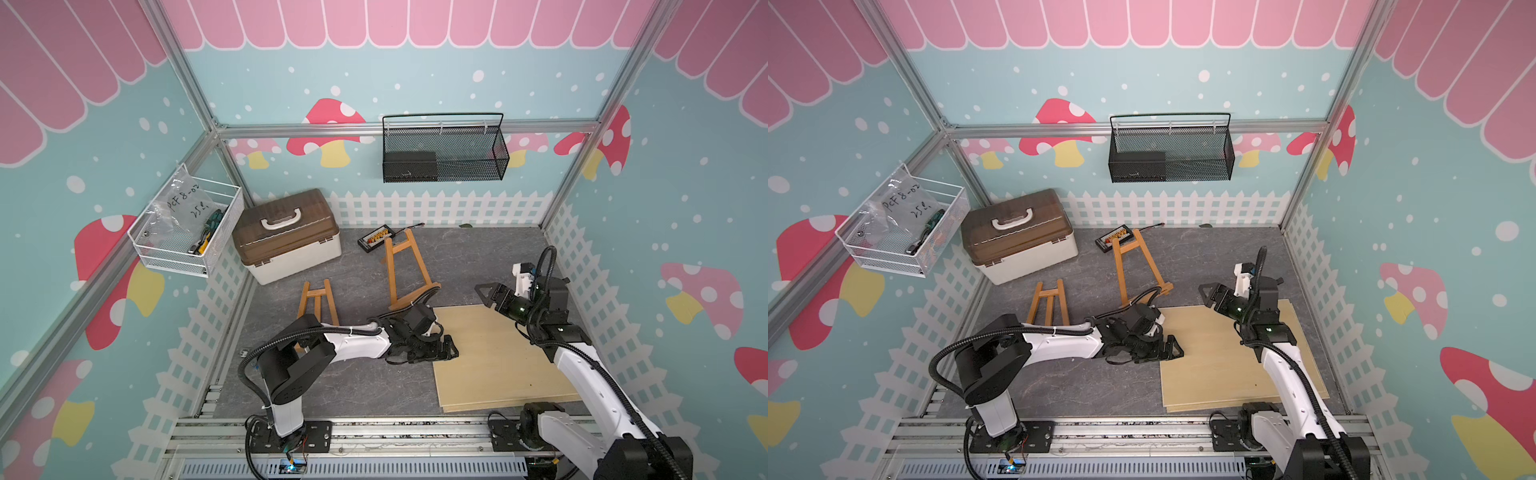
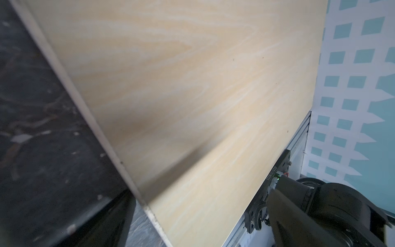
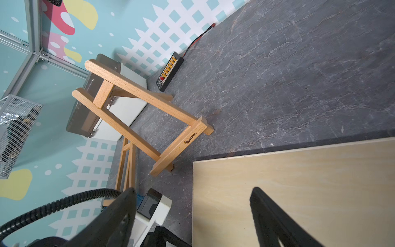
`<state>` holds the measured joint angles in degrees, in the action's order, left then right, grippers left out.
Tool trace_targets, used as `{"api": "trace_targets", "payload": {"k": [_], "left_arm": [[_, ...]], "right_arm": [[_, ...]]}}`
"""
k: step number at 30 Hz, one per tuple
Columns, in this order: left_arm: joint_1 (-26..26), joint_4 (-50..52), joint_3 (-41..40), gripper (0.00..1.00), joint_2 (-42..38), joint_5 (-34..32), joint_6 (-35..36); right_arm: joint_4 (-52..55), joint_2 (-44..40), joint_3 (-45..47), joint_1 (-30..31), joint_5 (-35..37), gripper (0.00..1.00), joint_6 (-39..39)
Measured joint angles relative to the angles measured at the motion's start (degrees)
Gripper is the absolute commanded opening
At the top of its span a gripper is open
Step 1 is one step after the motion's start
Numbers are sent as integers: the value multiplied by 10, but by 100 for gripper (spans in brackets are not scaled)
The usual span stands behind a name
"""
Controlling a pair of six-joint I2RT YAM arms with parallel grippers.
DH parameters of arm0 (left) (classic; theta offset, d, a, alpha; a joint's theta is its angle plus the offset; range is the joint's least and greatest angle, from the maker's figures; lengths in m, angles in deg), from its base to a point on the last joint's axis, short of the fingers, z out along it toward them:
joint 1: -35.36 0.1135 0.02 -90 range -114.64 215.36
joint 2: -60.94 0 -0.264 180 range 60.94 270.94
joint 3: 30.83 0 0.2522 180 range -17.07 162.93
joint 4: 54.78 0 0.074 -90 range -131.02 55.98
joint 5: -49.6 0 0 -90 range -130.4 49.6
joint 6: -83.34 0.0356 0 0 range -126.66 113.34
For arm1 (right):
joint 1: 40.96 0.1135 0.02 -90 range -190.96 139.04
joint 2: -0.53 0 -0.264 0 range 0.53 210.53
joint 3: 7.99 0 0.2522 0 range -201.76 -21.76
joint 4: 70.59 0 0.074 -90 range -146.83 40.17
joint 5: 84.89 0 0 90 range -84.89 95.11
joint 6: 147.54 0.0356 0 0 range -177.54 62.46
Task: Disassemble the easel
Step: Place the drawing board on the drawing board, then pick up the easel at the center of the board.
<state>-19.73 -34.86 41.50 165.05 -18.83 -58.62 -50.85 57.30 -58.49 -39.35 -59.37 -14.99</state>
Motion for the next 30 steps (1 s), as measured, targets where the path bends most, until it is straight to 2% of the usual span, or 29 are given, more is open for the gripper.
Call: {"api": "trace_targets", "payload": {"k": [10,13,17,23,30], "left_arm": [[-5,58,14,100,-27,-43,19],[-4,58,0,100,-64,-60,24],[7,53,-50,100,-137,-80,28],[54,61,-131,100,-241,-107,30],[140,94,-184,100,-359,-115,52]], "right_arm": [[0,0,4,0,4,86,-1],[2,1,3,9,12,86,-9],[10,17,2,49,46,86,-33],[23,83,-33,127,112,86,-75],[6,179,-100,176,178,86,-140]]}}
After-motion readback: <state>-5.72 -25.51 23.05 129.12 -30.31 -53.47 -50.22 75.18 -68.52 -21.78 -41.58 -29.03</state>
